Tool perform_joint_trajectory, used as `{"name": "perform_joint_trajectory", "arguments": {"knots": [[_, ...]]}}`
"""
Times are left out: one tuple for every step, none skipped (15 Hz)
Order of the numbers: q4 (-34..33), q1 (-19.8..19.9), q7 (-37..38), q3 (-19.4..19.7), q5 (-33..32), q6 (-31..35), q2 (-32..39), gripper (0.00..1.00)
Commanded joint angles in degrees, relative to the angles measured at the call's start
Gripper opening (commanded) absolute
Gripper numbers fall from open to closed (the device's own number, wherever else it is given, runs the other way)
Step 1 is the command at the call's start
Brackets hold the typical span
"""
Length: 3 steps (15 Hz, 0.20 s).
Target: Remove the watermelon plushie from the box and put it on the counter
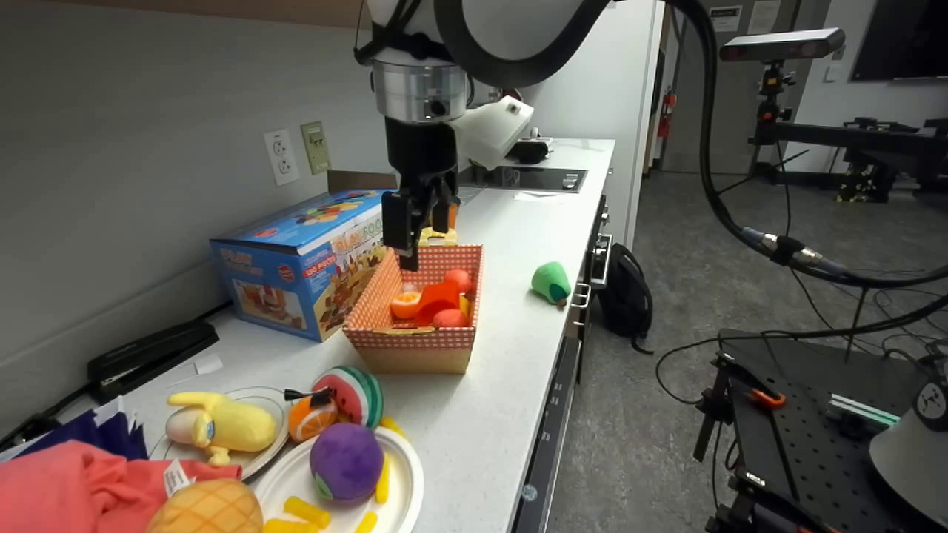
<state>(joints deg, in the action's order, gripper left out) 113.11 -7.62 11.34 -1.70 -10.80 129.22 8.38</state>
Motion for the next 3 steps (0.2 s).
{"name": "perform_joint_trajectory", "arguments": {"knots": [[-0.1, 0.6, 0.0, -0.6, -0.1, -0.2, 0.0, 1.00], [-0.1, 0.6, 0.0, -0.6, -0.1, -0.2, 0.0, 1.00], [-0.1, 0.6, 0.0, -0.6, -0.1, -0.2, 0.0, 1.00]]}}
